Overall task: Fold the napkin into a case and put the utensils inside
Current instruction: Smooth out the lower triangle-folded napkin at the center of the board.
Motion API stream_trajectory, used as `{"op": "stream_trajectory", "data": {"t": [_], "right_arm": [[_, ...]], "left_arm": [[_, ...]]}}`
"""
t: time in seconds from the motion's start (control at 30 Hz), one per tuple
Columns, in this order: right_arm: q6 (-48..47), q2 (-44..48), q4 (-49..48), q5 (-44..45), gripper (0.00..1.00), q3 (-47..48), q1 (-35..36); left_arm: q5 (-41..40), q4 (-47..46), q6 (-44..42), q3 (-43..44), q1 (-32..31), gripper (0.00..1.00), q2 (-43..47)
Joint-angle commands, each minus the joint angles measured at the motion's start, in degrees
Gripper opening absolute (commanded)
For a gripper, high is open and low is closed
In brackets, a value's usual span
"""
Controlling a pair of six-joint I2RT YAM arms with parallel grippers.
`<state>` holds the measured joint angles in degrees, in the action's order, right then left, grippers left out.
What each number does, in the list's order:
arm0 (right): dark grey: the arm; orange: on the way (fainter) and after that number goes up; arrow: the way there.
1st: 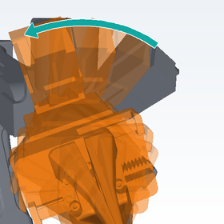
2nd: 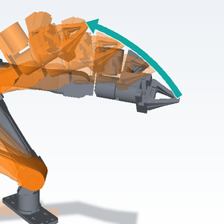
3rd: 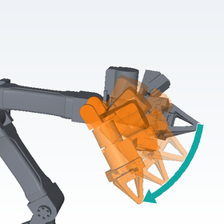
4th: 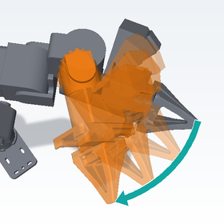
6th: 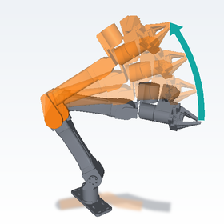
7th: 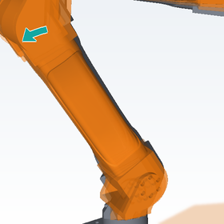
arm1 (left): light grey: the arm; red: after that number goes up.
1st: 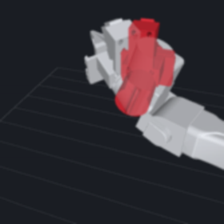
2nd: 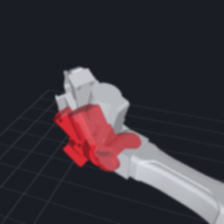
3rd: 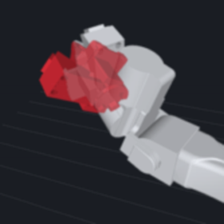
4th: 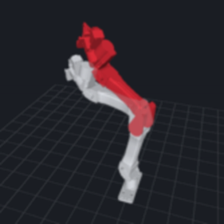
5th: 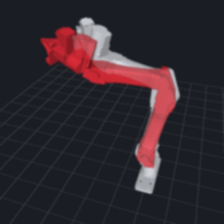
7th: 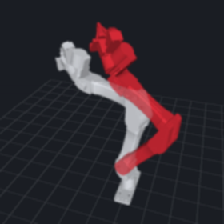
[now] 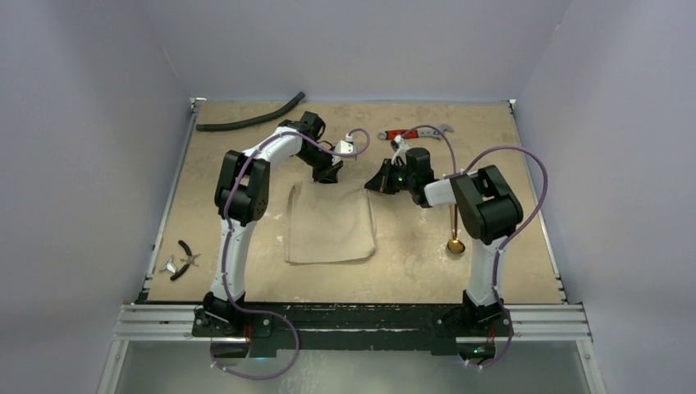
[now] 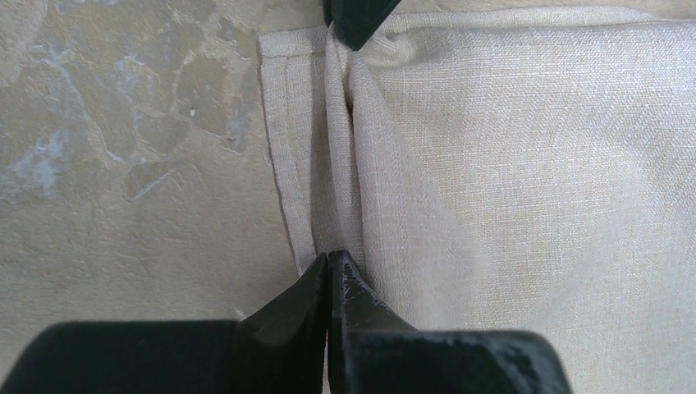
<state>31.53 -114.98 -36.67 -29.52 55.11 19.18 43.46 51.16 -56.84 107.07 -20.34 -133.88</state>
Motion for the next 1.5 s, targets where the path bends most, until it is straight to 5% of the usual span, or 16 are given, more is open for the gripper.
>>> {"op": "stream_trajectory", "data": {"t": [0.0, 0.57, 0.77, 1.03, 1.3, 1.47], "right_arm": [[-2.65, -1.55, 2.12, 2.99, 0.00, 3.45, -0.55], [2.12, -3.56, -5.73, -6.69, 0.00, 8.44, -0.14], [0.41, -6.40, -0.67, -3.43, 0.00, 11.62, -0.06], [-0.47, -6.57, 0.02, 2.09, 0.28, 10.87, 0.02], [0.80, -3.05, -2.14, 0.66, 0.49, 10.09, 0.07], [-0.67, 2.95, 1.03, 2.11, 0.52, 7.22, -0.01]], "left_arm": [[-2.11, 4.21, -2.23, 0.25, -0.22, 0.00, -0.09], [-2.55, 5.17, -2.90, 0.48, -0.74, 0.00, -0.73], [-3.23, 5.65, -3.43, 0.39, -0.70, 0.00, -0.47], [-6.01, 0.22, 5.91, 2.68, 2.08, 0.19, 4.42], [-8.07, -3.11, 14.50, 5.39, 3.73, 0.21, 7.81], [-3.71, -3.73, 17.67, 4.40, 2.79, 0.21, 8.27]]}}
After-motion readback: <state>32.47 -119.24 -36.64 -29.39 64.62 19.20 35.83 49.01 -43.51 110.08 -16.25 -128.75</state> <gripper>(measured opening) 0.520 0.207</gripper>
